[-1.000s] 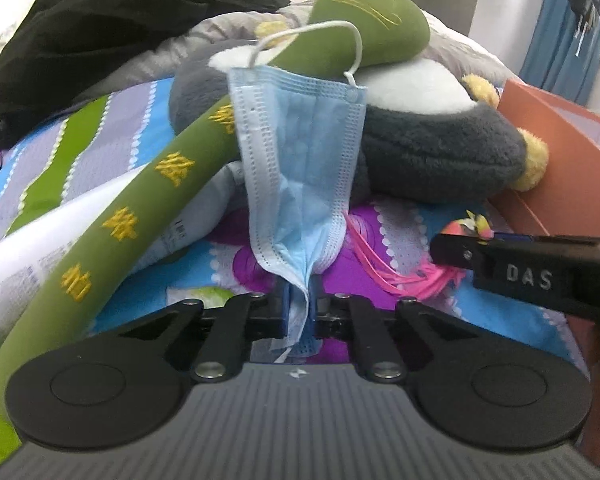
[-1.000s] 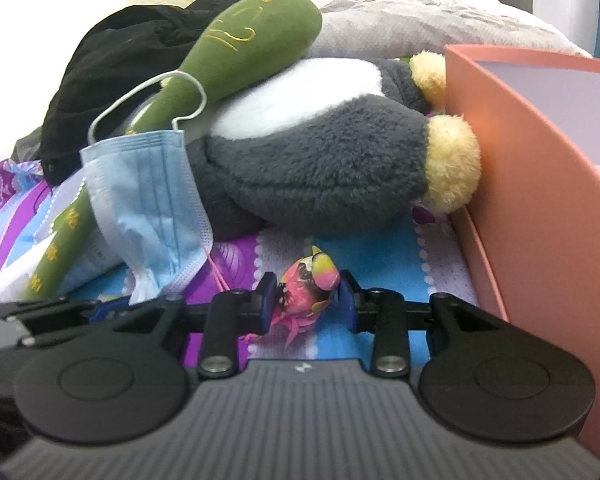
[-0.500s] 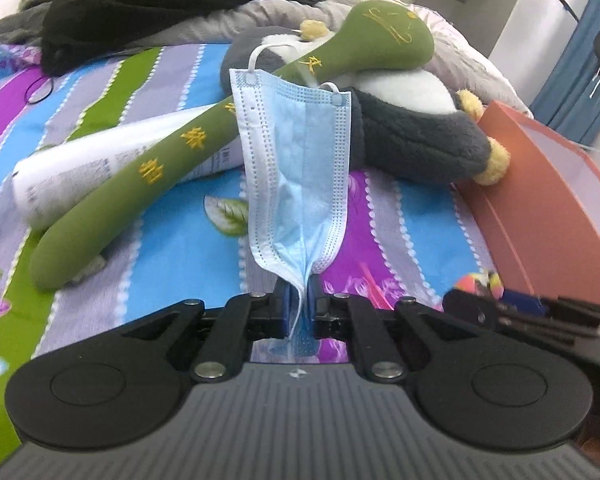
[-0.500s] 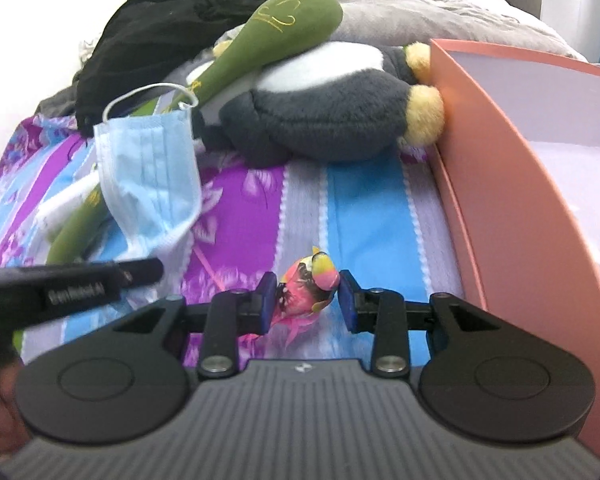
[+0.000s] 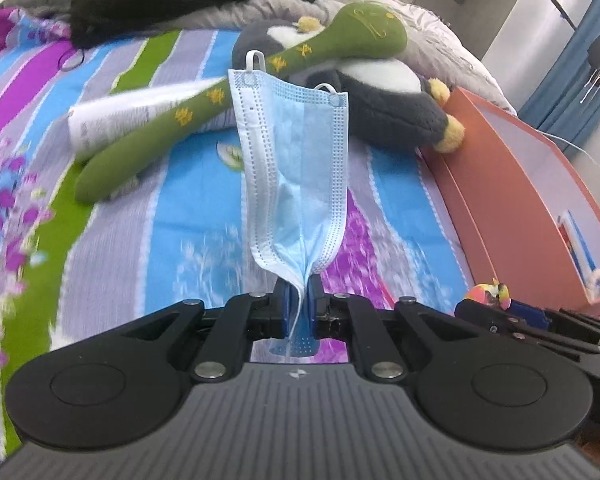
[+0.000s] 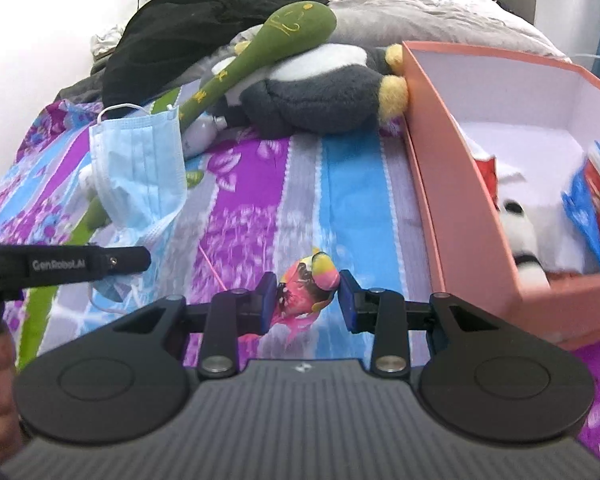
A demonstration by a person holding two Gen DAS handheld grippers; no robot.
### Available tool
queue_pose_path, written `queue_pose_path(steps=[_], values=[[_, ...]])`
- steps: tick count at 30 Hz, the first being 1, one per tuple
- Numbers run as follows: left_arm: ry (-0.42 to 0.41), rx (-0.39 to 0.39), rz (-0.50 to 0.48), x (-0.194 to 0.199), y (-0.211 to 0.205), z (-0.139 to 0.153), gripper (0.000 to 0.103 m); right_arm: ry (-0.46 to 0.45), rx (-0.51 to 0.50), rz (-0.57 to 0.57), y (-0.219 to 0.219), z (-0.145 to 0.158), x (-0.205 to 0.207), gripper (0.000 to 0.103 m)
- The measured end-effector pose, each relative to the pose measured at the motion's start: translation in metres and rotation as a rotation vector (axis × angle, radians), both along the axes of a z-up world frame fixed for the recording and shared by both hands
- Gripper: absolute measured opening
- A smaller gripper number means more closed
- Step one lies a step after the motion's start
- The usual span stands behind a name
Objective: Organize soft objects
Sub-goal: 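Lift the face mask with the left gripper while the right lifts the keychain, then carry the face mask and keychain over the pink box with both grippers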
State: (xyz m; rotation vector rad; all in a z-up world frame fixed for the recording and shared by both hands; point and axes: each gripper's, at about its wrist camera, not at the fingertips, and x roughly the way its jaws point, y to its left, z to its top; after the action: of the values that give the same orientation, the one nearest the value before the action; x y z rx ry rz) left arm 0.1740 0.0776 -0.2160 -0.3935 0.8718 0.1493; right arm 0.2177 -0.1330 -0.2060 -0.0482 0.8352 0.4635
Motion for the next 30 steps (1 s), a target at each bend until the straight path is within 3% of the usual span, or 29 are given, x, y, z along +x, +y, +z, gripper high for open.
queue_pose_path(steps=[13,30], values=[[0.025,0.017,-0.071,-0.041,-0.030,0.008,0.011,-0.041,0.029,-0.050,-0.020,0.017,-0.034,0.037],[-0.042,0.032,-0.148,-0.027,-0.055,0.061,0.011,-0.094,0.105,-0.033,-0.041,0.062,-0.031,0.037]])
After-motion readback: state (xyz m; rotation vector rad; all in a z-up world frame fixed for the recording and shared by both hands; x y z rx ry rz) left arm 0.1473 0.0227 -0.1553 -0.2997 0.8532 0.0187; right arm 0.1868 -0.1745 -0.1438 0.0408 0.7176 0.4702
